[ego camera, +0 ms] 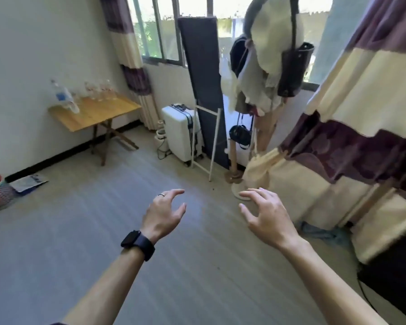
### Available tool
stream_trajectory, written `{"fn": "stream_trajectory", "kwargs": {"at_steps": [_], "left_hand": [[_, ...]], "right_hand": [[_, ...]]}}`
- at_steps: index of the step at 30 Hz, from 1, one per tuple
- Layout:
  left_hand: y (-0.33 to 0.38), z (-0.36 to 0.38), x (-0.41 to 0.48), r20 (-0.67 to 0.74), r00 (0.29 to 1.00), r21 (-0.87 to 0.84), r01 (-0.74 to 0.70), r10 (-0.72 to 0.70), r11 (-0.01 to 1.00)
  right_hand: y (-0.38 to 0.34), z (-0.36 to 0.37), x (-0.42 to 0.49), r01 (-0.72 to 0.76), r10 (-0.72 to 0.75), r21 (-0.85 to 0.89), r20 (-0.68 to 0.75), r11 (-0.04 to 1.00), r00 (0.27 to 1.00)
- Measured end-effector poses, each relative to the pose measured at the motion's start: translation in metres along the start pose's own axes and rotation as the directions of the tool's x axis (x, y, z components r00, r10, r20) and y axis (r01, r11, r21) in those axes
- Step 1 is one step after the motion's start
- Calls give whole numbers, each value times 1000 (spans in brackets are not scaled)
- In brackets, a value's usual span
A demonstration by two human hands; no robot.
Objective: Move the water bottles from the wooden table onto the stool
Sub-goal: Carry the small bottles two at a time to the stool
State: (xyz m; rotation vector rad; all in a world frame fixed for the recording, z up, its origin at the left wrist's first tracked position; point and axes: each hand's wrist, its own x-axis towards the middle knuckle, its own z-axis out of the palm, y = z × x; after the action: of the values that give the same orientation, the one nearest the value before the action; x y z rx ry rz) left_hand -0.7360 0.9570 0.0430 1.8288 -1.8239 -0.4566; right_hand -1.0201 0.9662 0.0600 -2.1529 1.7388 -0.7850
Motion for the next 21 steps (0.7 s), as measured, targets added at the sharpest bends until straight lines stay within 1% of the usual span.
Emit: {"fn": "stream_trajectory", "kwargs": {"at_steps": [4,8,15,21], "left_hand": [[-68,-61,46,-108,988,10,108,-106,994],[-111,-103,92,-189,970,14,160,-155,987],[-157,-136,181,-275,938,12,221,-209,975],[-192,-167,279,-397,870,-7,314,-291,949]], "right_hand": [[-60,48,84,104,-105,12,69,994,992],[-104,80,163,200,-201,15,105,980,974],[-146,135,301,308,-312,56,111,950,943],[-173,180,440,442,-456,124,117,888,882]]}}
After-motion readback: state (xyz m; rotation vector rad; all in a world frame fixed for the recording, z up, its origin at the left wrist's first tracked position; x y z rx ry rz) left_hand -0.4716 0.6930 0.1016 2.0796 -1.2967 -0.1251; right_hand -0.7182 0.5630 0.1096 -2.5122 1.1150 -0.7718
